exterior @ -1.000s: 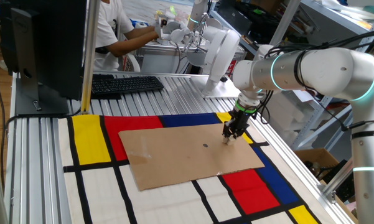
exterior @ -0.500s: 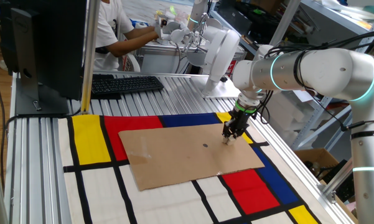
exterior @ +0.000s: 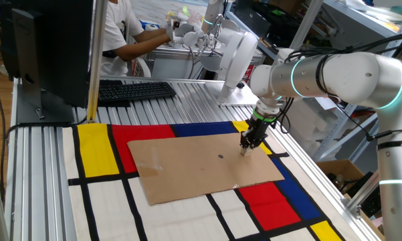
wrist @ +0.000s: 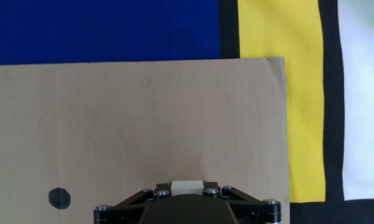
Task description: Hold a small block with the gripper and sweep it from left to right on the table
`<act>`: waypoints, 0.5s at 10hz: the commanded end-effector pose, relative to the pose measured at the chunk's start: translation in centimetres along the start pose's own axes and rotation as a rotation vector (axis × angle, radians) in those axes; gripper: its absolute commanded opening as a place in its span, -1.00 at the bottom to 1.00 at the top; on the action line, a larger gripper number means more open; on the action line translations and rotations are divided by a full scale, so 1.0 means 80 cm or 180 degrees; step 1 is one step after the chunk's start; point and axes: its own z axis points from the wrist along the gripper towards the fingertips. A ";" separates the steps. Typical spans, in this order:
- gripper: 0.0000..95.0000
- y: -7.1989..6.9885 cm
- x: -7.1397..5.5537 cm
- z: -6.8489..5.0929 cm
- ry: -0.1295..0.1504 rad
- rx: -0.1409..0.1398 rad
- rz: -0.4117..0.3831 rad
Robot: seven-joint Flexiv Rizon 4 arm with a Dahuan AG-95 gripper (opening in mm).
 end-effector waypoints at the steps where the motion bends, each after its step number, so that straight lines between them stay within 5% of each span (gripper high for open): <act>1: -1.00 -0.001 0.000 0.000 0.0004 -0.0030 -0.0009; 5: -1.00 -0.002 -0.001 0.000 0.0009 -0.0026 -0.0032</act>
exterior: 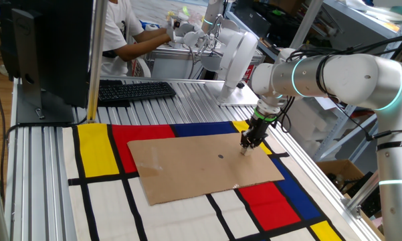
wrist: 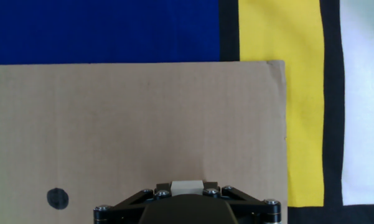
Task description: Hold a small block with the gripper and sweep it from left to right on the table
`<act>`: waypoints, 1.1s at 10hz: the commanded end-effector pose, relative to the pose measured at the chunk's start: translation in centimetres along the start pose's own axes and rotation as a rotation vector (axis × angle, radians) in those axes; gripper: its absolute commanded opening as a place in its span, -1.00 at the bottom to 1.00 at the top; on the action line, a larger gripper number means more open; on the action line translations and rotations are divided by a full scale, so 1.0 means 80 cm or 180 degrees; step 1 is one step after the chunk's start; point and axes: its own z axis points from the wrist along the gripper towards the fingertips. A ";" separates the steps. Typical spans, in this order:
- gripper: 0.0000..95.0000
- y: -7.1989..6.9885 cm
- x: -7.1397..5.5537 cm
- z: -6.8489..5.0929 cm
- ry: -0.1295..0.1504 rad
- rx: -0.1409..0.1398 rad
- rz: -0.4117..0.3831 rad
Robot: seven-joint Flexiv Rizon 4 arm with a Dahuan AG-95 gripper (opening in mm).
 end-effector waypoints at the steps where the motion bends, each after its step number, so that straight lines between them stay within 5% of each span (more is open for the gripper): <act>1: -1.00 0.000 0.001 0.000 0.0004 0.0002 -0.0009; 11: -1.00 0.000 0.001 -0.002 -0.0023 -0.0012 -0.0014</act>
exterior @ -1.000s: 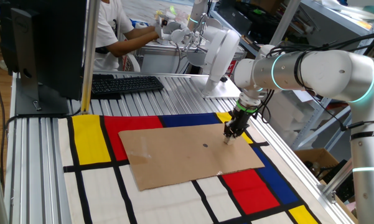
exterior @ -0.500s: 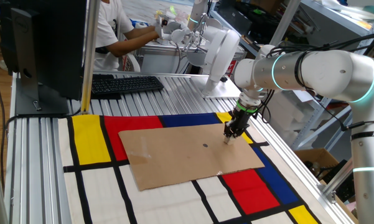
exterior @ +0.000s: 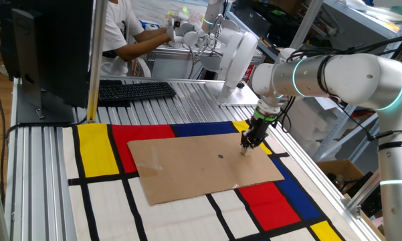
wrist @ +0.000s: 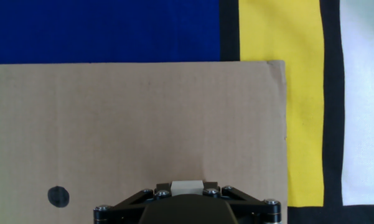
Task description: Hold a small block with the gripper and sweep it from left to right on the table
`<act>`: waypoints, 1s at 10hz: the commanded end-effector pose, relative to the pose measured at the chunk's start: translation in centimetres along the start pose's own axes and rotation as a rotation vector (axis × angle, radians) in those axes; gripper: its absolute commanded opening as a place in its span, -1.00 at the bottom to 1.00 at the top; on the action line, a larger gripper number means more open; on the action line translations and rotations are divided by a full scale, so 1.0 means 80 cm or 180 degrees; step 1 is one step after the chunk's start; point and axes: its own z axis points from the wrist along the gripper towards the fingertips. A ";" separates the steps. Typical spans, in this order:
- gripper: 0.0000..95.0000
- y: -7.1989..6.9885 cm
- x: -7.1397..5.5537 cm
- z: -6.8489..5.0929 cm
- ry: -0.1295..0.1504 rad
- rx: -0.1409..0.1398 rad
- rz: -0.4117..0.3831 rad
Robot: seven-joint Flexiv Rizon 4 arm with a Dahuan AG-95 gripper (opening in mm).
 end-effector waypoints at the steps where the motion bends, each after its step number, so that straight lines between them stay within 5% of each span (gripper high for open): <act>1: -1.00 0.000 0.000 -0.001 -0.0003 0.0003 0.0001; 10: -1.00 0.000 0.000 0.000 -0.0022 0.0015 0.0018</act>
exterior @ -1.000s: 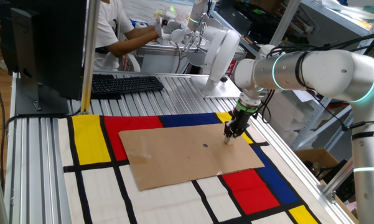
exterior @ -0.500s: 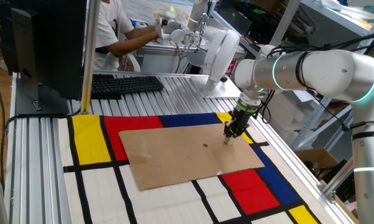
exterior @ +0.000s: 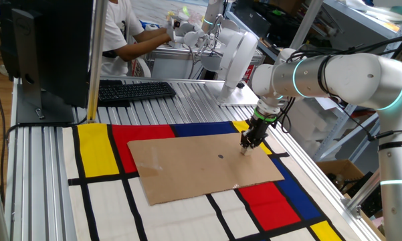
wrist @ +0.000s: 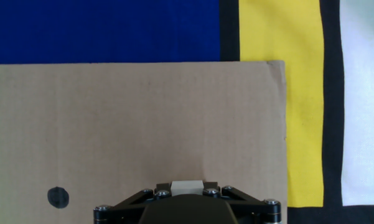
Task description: Hold a small block with the gripper and sweep it from left to right on the table
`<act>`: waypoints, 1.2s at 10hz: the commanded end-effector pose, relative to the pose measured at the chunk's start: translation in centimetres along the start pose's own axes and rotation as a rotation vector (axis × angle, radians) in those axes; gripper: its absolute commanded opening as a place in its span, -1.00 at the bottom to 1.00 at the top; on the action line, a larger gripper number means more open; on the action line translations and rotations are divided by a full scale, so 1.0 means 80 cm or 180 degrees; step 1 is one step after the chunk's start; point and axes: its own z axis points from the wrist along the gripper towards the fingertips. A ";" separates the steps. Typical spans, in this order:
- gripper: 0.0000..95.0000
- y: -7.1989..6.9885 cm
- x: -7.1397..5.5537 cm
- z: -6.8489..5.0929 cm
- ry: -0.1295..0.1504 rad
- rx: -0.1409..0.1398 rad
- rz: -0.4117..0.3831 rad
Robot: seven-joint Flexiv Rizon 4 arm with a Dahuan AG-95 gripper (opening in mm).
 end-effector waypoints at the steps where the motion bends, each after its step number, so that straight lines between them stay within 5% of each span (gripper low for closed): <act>1: -1.00 0.000 0.000 0.000 -0.0002 -0.0005 -0.0003; 12: -1.00 0.008 0.000 0.004 -0.0017 -0.0033 0.0017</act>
